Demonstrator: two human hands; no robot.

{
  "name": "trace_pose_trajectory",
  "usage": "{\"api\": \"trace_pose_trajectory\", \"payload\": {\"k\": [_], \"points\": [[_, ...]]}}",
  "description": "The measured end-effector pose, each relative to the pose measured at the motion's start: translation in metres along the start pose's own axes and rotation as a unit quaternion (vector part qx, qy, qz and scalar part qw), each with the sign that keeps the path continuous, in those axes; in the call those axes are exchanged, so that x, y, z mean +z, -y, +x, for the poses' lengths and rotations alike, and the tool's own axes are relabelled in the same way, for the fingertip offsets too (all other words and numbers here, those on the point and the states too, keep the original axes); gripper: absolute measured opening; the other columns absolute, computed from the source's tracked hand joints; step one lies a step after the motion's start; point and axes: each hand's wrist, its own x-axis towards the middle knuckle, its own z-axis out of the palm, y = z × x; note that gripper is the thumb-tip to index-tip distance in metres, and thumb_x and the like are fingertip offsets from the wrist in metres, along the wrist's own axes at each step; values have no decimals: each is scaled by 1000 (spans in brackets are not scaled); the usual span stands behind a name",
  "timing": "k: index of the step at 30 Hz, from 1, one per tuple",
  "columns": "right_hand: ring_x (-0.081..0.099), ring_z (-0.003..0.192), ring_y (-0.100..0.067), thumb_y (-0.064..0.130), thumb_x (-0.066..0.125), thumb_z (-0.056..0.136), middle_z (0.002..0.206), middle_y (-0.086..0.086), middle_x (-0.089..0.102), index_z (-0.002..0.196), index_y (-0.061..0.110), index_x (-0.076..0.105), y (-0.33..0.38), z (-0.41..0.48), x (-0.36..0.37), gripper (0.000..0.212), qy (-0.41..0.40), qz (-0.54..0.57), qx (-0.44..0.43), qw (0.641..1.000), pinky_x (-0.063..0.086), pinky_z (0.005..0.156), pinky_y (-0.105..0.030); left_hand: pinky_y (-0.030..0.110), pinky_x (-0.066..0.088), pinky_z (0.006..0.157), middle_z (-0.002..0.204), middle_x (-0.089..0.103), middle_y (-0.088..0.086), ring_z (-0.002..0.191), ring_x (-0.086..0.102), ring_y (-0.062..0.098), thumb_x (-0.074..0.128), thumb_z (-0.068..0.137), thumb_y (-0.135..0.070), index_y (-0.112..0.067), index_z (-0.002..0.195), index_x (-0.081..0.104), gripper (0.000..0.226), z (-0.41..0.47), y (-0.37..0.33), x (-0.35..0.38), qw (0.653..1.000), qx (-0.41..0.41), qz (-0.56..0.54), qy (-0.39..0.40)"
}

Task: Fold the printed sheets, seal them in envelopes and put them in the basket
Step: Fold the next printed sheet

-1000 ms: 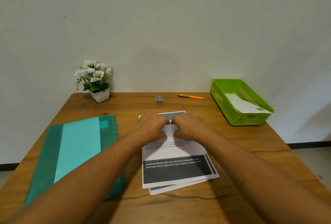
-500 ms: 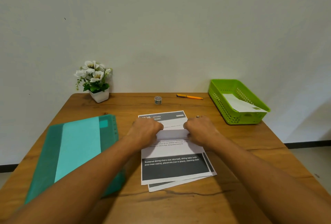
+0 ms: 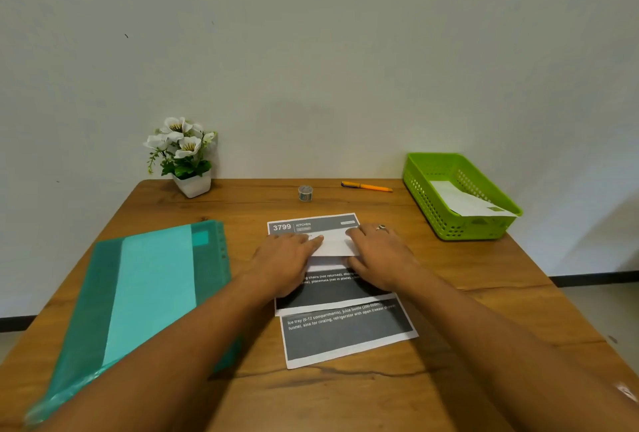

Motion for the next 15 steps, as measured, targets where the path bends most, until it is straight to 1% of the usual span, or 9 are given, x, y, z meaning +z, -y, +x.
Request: {"api": "trace_pose_trajectory", "payload": {"k": [2,4,6,7,8,9,12,13,15], "points": [[50,130,-28,59,44,102,145,-8,53,146,18,45,1,-6,7,60,21,22,-5,1000,36,113,-47,46,36,113,162,37,4,144,39,26,32,107,-40,-31,162,18,58,-5,-3,10,1000,-3,1,15],[46,135,-28,65,40,101,149,-9,49,149,18,42,4,-9,11,67,35,38,-11,999,32,116,-47,48,30,118,166,30,5,149,31,27,27,105,-52,-32,162,18,61,-8,-4,16,1000,-10,-3,18],[41,141,-28,71,36,100,155,-10,44,153,18,39,8,-10,13,75,40,51,-15,998,29,119,-49,51,25,120,167,27,4,151,27,27,11,96,-67,-33,161,21,74,-11,-6,16,999,-13,-17,25],[39,143,-29,71,34,100,157,-10,43,154,18,39,9,-10,14,76,38,58,-16,997,27,120,-49,52,22,121,167,27,3,152,25,27,2,90,-70,-33,161,24,82,-12,-8,16,999,-12,-27,24],[37,145,-28,68,33,102,158,-11,42,154,17,40,11,-9,16,73,32,65,-18,997,26,120,-49,52,19,123,167,27,2,153,23,27,-4,88,-68,-32,160,25,86,-12,-9,16,999,-13,-33,19],[36,146,-28,62,33,105,158,-11,41,153,16,40,14,-7,18,68,22,77,-19,997,26,121,-48,52,15,124,167,26,2,154,21,26,-4,91,-64,-30,160,26,83,-11,-9,18,999,-15,-32,12],[35,148,-29,42,37,109,159,-15,41,152,9,42,25,3,27,55,-3,122,-27,992,28,122,-44,47,10,127,169,23,3,156,16,25,20,107,-45,-20,161,25,60,-4,-11,23,999,-25,-34,-4],[35,148,-30,36,39,109,160,-17,41,153,7,41,29,6,30,53,-9,132,-34,991,27,123,-43,45,9,127,169,22,5,156,15,25,24,109,-39,-16,162,23,58,-2,-13,24,999,-24,-47,-4],[31,151,-32,27,41,108,162,-18,38,155,5,40,39,9,39,52,-16,158,-37,987,23,126,-42,40,7,128,170,18,8,157,12,24,27,109,-34,-11,162,20,58,0,-19,27,996,-24,-82,-1]]}}
